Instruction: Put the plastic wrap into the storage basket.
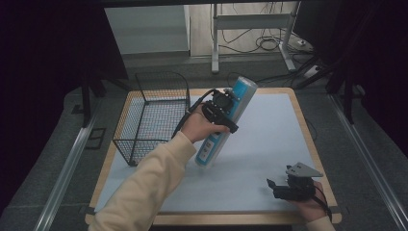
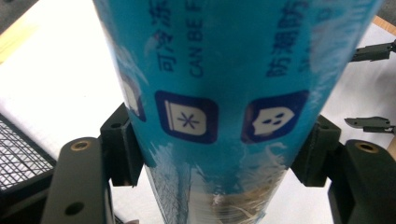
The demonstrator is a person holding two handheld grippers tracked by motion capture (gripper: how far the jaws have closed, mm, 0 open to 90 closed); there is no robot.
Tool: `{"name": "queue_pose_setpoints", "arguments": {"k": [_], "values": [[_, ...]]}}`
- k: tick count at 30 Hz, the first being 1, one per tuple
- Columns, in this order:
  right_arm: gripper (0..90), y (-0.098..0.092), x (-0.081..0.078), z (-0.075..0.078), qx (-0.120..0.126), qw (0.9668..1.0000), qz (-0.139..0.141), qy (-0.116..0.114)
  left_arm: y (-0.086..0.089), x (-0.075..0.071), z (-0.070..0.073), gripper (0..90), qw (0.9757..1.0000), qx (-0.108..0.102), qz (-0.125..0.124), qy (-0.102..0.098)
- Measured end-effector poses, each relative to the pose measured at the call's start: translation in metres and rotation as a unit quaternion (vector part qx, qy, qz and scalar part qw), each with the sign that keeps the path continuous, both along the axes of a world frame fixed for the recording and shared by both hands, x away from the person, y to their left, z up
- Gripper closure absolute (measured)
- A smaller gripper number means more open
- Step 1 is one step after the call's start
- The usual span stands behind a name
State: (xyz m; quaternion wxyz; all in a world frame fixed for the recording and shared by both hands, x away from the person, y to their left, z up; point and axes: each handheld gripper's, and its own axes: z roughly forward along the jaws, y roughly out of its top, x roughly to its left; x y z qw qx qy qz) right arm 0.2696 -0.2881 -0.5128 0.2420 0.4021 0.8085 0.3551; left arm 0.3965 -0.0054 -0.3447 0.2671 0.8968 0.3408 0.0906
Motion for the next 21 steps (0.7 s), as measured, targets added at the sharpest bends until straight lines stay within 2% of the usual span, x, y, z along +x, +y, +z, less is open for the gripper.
{"name": "queue_pose_setpoints", "arguments": {"k": [9,11,21], "values": [[12.1,0.000,0.000,0.000,0.000,1.0000,0.000,-0.001,0.001,0.005,0.013,32.1,0.9999,0.001,0.006,-0.011],[12.0,0.000,0.000,0.000,0.001,1.0000,0.000,-0.001,0.002,0.007,0.018,32.1,0.9998,0.011,0.002,-0.017],[12.1,0.000,0.000,0.002,0.003,1.0000,0.001,-0.003,0.007,0.013,0.031,32.1,0.9995,0.010,0.012,-0.029]]}}
